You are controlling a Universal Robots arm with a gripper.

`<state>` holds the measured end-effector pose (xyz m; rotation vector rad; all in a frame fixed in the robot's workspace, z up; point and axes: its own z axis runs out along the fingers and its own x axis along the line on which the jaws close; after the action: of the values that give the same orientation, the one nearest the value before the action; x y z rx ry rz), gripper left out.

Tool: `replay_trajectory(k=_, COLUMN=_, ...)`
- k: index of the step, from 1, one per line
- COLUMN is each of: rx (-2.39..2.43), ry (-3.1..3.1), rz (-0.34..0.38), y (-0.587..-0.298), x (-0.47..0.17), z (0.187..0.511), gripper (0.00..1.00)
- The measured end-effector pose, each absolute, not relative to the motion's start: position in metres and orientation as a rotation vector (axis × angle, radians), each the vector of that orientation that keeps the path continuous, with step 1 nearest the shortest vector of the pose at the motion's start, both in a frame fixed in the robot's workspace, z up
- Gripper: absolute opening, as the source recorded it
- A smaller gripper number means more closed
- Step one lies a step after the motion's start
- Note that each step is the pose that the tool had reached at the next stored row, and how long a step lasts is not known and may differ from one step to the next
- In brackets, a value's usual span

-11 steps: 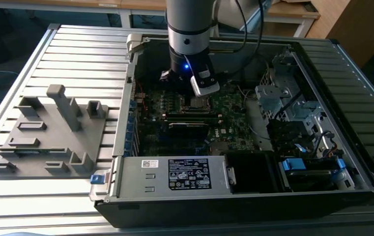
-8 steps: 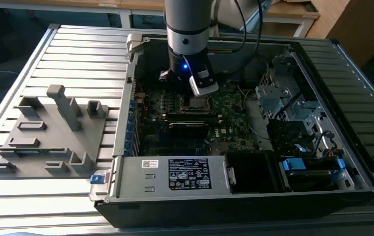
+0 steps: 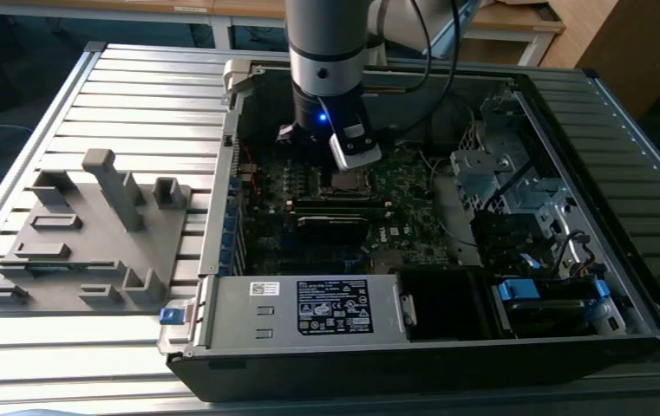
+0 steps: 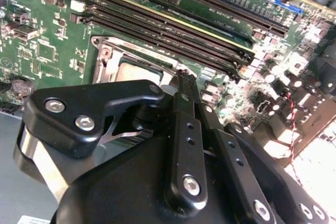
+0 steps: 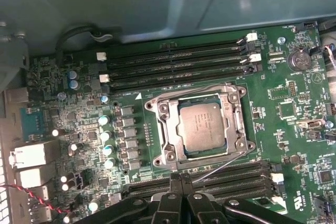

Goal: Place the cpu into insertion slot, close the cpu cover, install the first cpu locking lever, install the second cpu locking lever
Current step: 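Install the second cpu locking lever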

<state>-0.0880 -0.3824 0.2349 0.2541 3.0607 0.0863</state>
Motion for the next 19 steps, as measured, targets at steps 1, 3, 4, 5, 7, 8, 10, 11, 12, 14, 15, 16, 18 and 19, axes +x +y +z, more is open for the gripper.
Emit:
replay_trajectory(k=1, rx=0.254, ry=3.061, rz=0.086, y=-0.3825, x=-0.0885, z=0.2350, gripper=0.11)
replay_trajectory(k=3, rx=0.254, ry=3.061, rz=0.086, y=-0.3826, x=-0.0897, z=0.2349, gripper=0.11)
replay_trajectory(k=4, rx=0.254, ry=3.061, rz=0.086, y=-0.3826, x=-0.0902, z=0.2349, gripper=0.11)
replay_trajectory(k=5, rx=0.254, ry=3.061, rz=0.086, y=-0.3827, x=-0.0908, z=0.2349, gripper=0.11)
replay_trajectory(k=7, rx=0.254, ry=3.061, rz=0.086, y=-0.3828, x=-0.0919, z=0.2349, gripper=0.11)
replay_trajectory(k=8, rx=0.254, ry=3.061, rz=0.086, y=-0.3828, x=-0.0925, z=0.2349, gripper=0.11)
replay_trajectory(k=10, rx=0.254, ry=3.061, rz=0.086, y=-0.3828, x=-0.0926, z=0.2350, gripper=0.11)
replay_trajectory(k=11, rx=0.254, ry=3.061, rz=0.086, y=-0.3828, x=-0.0927, z=0.2352, gripper=0.11)
replay_trajectory(k=12, rx=0.254, ry=3.061, rz=0.087, y=-0.3828, x=-0.0927, z=0.2352, gripper=0.11)
replay_trajectory(k=14, rx=0.254, ry=3.061, rz=0.086, y=-0.3829, x=-0.0926, z=0.2353, gripper=0.11)
replay_trajectory(k=15, rx=0.254, ry=3.061, rz=0.086, y=-0.3829, x=-0.0922, z=0.2354, gripper=0.11)
replay_trajectory(k=16, rx=0.254, ry=3.061, rz=0.086, y=-0.3829, x=-0.0914, z=0.2354, gripper=0.11)
replay_trajectory(k=18, rx=0.254, ry=3.061, rz=0.086, y=-0.3829, x=-0.0900, z=0.2353, gripper=0.11)
replay_trajectory(k=19, rx=0.254, ry=3.061, rz=0.086, y=-0.3829, x=-0.0897, z=0.2353, gripper=0.11)
